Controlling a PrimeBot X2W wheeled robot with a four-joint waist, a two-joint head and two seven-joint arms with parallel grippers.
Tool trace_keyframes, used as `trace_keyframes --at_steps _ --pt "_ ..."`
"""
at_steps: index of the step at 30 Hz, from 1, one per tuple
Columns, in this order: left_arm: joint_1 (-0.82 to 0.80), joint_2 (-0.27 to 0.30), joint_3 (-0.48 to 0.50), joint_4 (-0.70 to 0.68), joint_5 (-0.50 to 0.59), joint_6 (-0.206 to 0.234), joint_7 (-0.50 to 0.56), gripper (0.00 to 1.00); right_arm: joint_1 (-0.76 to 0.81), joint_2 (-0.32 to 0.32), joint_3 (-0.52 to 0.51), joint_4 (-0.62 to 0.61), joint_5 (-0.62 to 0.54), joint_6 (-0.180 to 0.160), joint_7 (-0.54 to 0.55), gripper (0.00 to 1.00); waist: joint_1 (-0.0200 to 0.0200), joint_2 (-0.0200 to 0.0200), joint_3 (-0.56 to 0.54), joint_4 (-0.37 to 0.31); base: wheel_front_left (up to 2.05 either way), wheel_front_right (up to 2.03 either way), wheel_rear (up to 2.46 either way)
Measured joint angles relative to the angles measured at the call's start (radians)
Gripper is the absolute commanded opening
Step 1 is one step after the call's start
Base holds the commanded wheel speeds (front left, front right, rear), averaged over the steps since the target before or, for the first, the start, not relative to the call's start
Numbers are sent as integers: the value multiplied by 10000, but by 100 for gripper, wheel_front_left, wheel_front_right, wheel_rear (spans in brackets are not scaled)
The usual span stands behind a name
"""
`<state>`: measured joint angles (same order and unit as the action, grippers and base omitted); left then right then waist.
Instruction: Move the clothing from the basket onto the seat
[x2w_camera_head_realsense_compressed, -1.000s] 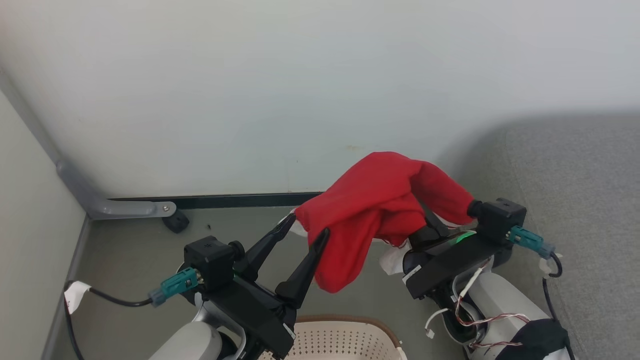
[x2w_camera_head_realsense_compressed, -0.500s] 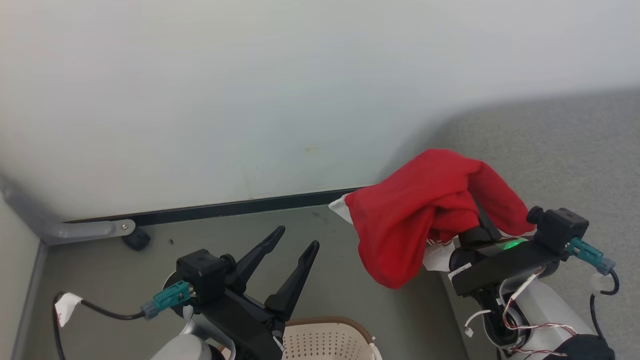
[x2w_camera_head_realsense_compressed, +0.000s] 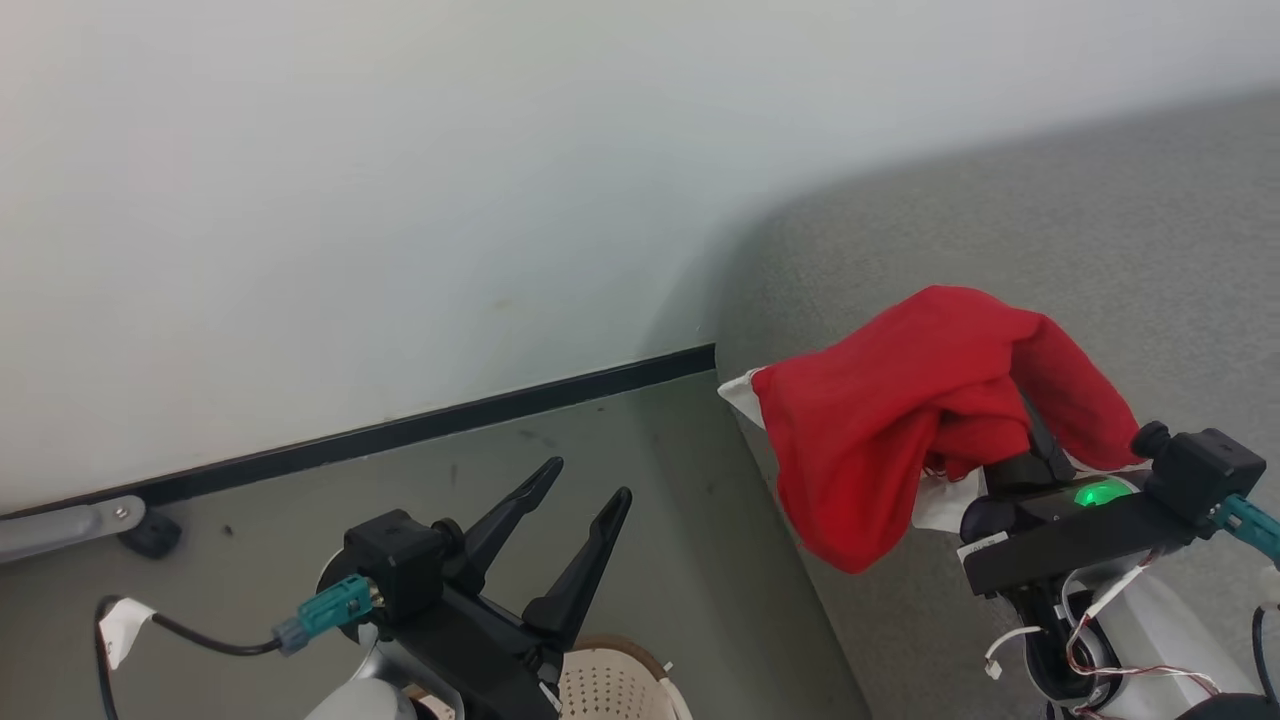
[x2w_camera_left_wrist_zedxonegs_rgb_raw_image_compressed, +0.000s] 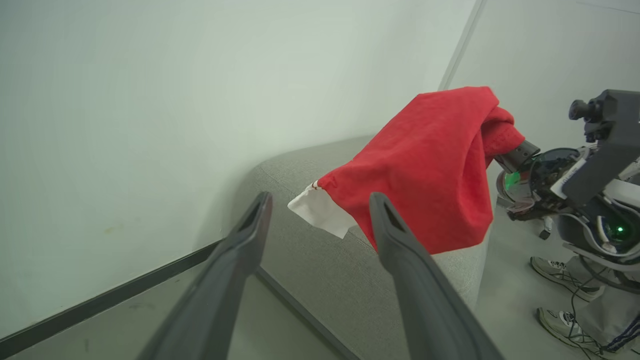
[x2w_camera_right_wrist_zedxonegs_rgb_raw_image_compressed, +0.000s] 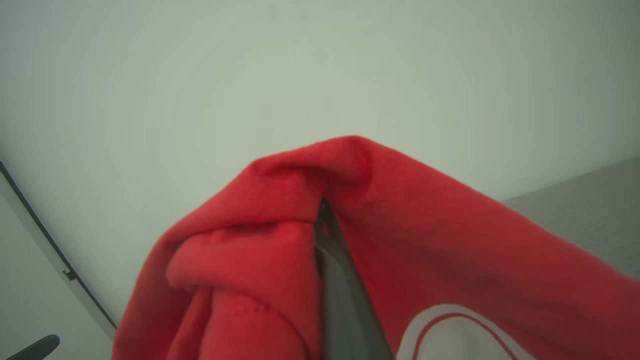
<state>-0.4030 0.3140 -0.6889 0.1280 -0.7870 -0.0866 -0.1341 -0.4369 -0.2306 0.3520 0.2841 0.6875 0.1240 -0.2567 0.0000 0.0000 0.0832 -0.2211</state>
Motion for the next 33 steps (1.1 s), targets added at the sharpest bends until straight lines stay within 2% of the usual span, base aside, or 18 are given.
trace_keyframes --at_steps 18,30,33 --pt "-13 -75 -257 8 460 159 -130 100 763 -146 -936 -1072 -378 0 0 0 0 0 125 -1619 0 0 0" --pt "-220 -155 -382 -56 617 146 -132 100 919 -211 -1561 -1398 -449 -2 0 0 0 0 500 -1607 0 0 0" --pt "-245 -159 -408 -125 667 67 -146 100 510 -477 -1547 -1174 -612 0 0 0 0 0 642 -1556 0 0 0"
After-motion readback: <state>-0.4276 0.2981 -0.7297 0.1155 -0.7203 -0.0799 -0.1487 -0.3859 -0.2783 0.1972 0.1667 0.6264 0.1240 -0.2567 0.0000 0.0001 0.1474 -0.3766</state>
